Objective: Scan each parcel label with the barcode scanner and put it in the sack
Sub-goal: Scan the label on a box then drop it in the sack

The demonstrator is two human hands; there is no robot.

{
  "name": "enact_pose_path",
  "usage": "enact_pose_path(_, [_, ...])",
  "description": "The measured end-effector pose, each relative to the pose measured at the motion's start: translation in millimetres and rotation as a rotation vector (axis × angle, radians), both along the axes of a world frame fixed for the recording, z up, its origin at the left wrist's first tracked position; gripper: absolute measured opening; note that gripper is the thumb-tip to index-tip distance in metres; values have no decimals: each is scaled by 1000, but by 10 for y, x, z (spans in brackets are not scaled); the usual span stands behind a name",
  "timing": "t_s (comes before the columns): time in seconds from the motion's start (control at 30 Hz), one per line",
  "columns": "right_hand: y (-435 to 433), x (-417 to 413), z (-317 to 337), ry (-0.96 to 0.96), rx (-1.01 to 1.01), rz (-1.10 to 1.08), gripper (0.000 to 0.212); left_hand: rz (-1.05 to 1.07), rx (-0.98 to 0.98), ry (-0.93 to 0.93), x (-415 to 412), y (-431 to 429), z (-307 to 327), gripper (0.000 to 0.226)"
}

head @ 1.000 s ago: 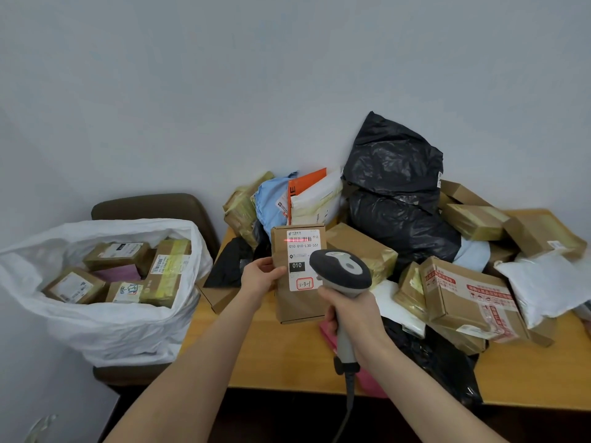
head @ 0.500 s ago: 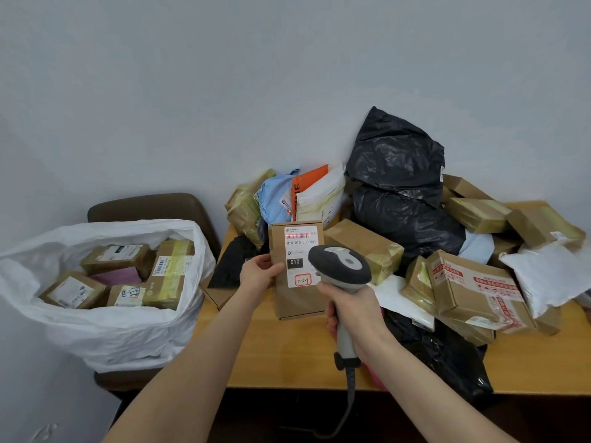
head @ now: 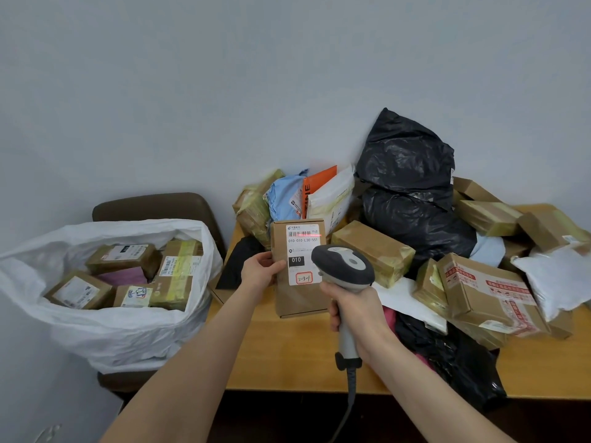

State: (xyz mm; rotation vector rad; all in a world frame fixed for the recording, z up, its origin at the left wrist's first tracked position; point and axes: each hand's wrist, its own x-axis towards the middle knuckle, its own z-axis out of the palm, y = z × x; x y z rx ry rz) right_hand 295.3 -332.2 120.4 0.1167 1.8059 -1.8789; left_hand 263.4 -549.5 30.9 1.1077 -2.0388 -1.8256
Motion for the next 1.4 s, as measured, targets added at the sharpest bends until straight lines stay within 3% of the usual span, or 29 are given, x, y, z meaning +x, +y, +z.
enact_pose_path(0.37, [-139,-129,34,1,-91,121,14,95,28,37,138,-45,114,51])
enact_pose_path(0.5, [-562,-140,113,-9,-139,191,9,165,37,71,344,-338,242,37])
enact_pose_path(0.8, [-2285,-174,60,-106,-168,298,6,426,-140,33,832,-2036,419,48])
enact_pose_path(0.97, [-3539,-128,-238,-180,-112,289,9,556,-84,-136,1203,-3469,87,27])
enact_pose_path(1.1, [-4313,-100,-437,-218,-44,280,8,683,209,-163,1356,-4259,-336,34])
enact_pose_path(1.23, [-4766,-192,-615,-254,-6,250,8,730,360,-117,1029,-4665,-614,40])
enact_pose_path(1.33, [-4921,-309,-739,-278,23,216,8,797,315,-24,658,-4744,-812,77])
enact_pose_path(1.4, [-4961,-373,-793,-281,39,188,8,691,189,-99,465,-4719,-931,78])
